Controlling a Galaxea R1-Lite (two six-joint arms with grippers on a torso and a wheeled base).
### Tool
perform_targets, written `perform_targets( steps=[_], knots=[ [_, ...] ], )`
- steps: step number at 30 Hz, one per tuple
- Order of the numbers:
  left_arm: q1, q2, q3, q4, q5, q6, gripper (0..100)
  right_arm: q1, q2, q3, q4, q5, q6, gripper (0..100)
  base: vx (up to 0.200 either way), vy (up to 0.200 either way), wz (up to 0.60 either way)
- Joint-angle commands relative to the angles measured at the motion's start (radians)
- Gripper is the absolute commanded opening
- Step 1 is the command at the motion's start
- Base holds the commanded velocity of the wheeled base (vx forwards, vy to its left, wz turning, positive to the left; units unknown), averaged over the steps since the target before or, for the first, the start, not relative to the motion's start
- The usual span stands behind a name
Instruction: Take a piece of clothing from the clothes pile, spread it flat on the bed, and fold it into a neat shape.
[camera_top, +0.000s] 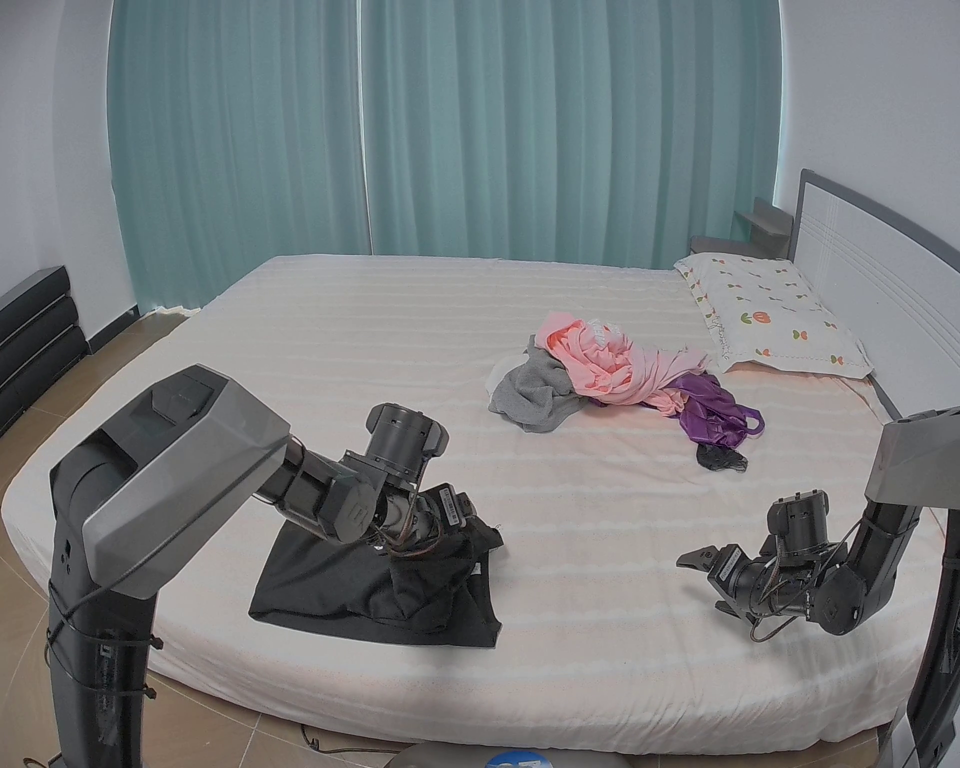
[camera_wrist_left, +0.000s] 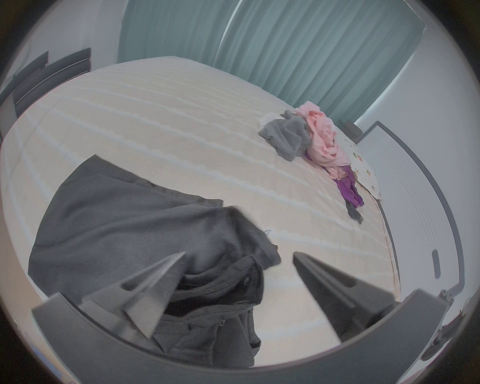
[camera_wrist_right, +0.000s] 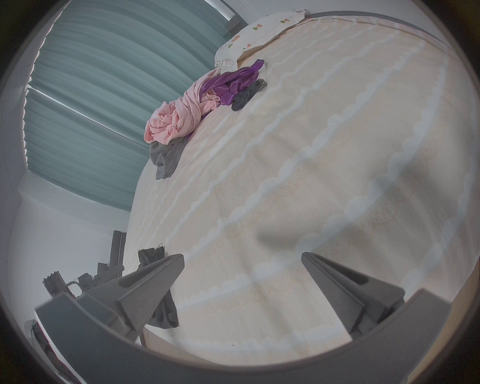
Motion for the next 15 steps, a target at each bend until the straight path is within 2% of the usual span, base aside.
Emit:
perform_targets(
  steps=[1,5,10,15],
  knots=[
    [0.017,-0.059,0.025,0.039,-0.001,-0.039,100,0.001,0.002,0.000,0.000,0.000,0.000,100,0.000,0.000,0.00],
    [0.076,-0.144,0.102,0.053,-0.030,-0.097,100,0.001,0.002,-0.003,0.000,0.000,-0.001,100,0.000,0.000,0.00],
    [0.166,-0.218,0.211,0.050,-0.142,-0.110,100,-0.001,-0.003,-0.012,0.000,0.000,-0.001,100,0.000,0.000,0.00],
    [0.201,-0.227,0.277,0.045,-0.159,-0.151,100,0.007,-0.015,-0.017,0.000,-0.003,-0.004,100,0.000,0.000,0.00]
  ],
)
